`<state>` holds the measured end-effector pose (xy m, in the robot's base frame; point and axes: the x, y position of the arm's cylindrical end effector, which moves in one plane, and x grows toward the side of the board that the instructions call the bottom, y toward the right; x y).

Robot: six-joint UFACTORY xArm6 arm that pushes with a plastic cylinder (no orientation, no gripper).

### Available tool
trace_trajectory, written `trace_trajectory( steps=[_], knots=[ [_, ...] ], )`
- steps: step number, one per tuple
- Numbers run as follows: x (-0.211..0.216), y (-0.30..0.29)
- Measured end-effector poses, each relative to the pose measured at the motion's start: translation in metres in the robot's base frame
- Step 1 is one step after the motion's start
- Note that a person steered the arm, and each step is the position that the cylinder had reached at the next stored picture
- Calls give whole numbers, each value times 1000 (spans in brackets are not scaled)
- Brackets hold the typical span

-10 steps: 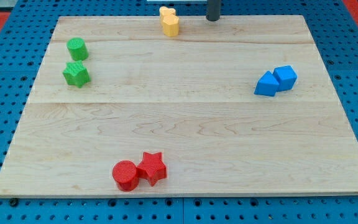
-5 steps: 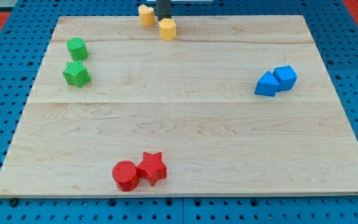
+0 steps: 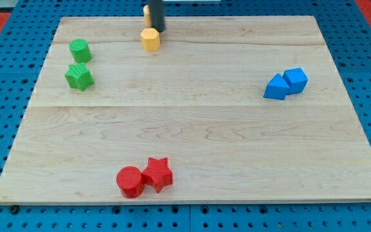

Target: Place the yellow hexagon above the green circle

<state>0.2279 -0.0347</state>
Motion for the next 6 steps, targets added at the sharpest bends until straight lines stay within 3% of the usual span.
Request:
trace_trajectory(
  steps=[1, 2, 3, 4, 5, 6],
  knots=[
    [11, 42],
    [30, 8],
    [19, -87],
    [20, -112],
    [56, -61],
    [92, -93]
  ],
)
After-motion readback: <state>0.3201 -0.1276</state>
